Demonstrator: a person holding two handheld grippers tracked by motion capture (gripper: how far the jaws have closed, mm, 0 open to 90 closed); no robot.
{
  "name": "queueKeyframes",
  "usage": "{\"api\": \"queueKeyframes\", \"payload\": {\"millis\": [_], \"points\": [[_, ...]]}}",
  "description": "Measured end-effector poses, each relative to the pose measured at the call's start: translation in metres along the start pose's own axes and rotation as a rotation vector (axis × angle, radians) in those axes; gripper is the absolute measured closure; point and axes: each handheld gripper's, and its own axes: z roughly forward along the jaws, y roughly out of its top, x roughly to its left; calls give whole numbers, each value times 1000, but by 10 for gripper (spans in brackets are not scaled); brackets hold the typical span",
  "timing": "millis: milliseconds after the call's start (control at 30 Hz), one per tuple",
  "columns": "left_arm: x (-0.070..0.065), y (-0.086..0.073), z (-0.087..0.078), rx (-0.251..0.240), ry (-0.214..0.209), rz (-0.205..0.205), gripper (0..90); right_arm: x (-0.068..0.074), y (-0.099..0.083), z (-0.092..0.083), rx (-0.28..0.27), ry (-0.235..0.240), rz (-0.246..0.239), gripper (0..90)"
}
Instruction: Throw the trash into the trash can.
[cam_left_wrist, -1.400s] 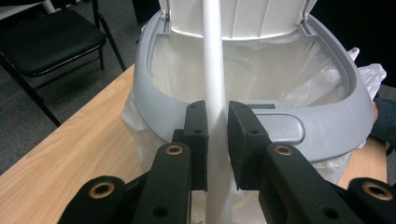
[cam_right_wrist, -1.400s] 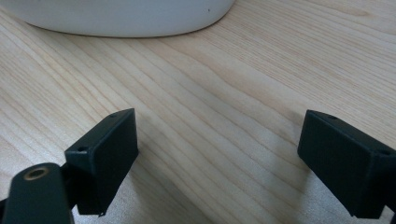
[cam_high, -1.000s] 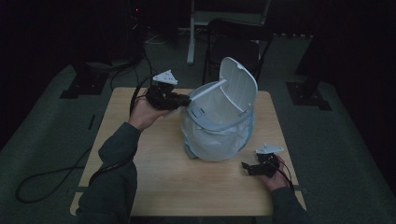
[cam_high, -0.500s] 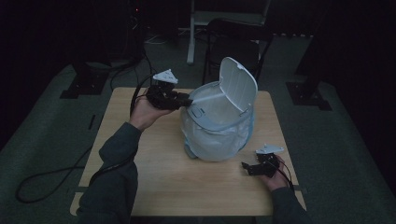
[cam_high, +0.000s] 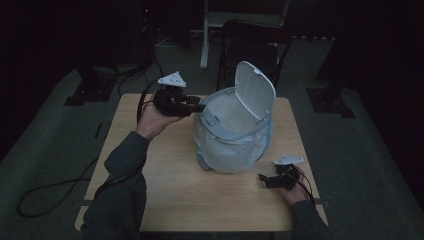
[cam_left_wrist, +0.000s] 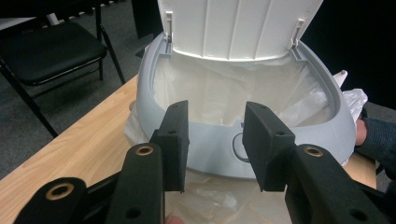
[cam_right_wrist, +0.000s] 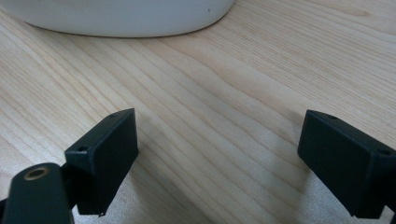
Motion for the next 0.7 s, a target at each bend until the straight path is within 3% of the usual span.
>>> {"api": "queueKeyframes", "payload": {"millis": [700], "points": [[1,-10,-13,-51,61,-12,608,0,0,0,0,0,0,113]]}}
